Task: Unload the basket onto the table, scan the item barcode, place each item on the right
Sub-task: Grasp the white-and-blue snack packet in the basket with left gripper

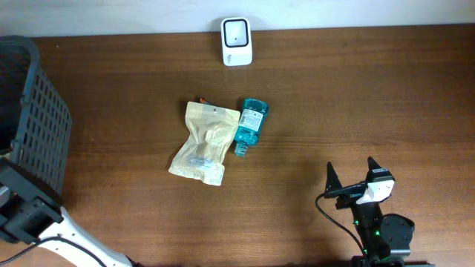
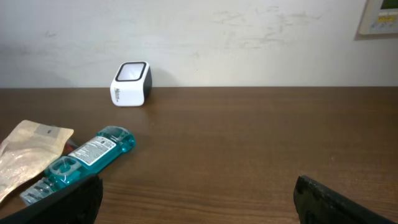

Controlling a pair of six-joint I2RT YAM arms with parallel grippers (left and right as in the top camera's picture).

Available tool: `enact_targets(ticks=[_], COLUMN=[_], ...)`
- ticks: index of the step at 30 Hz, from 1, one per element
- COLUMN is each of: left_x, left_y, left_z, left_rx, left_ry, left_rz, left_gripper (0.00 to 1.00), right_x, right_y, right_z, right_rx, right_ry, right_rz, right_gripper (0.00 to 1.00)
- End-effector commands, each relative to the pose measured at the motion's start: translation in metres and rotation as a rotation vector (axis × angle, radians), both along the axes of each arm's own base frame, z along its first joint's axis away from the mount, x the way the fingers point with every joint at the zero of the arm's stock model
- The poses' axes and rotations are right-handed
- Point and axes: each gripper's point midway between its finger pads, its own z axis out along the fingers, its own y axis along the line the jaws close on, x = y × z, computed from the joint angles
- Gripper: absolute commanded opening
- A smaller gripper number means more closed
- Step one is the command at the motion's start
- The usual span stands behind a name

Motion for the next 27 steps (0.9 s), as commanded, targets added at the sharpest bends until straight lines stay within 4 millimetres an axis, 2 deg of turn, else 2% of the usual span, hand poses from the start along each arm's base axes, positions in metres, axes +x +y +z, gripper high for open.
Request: enact_targets(ticks=[1, 3, 6, 8, 13, 22, 23, 24, 27], left_x=[0.000, -0.008, -0.007, -0.004, 0.008, 0.004, 0.004, 0.004, 0.004], left_y=[0.006, 0.020, 0.023, 0.025, 0.019, 0.016, 0.016, 0.016, 0.016], left_z=[-0.021, -0.028, -0.034, -0.041, -0.057, -0.091, -0.092, -0.092, -0.091], left_rx=[0.007, 0.070, 0.075, 0.073, 0.019, -0.023, -0.024, -0.024, -0.023], left_ry=[0.051, 0.121, 0.135, 0.126, 0.075, 0.128, 0.129, 0.129, 0.128], left_rz=[-0.029, -0.024, -0.037, -0.038, -0.060, -0.077, -0.077, -0.077, -0.077], left_gripper=[0.94, 0.93, 0.88, 0.88, 0.88, 0.86, 0.84, 0.77, 0.47], right_x=[0.000, 0.000, 0.000, 0.000, 0.000, 0.000, 0.000, 0.000, 0.000], right_y=[0.001, 0.001, 0.001, 0.001, 0.001, 0.001, 0.001, 0.001, 0.001], right_z=[-0.003, -0.003, -0.003, -0.003, -0.003, -0.003, -0.003, -0.003, -0.003], right_rx=[0.012, 0.012, 0.012, 0.012, 0.012, 0.012, 0.012, 0.012, 0.012], right_ry=[0.007, 0.007, 0.007, 0.007, 0.007, 0.007, 0.007, 0.007, 0.007], right_rz=[0.005, 0.005, 0.005, 0.005, 0.005, 0.005, 0.005, 0.005, 0.005], right_gripper=[0.98, 0.98, 0.98, 0.98, 0.98, 0.98, 0.98, 0.98, 0.98])
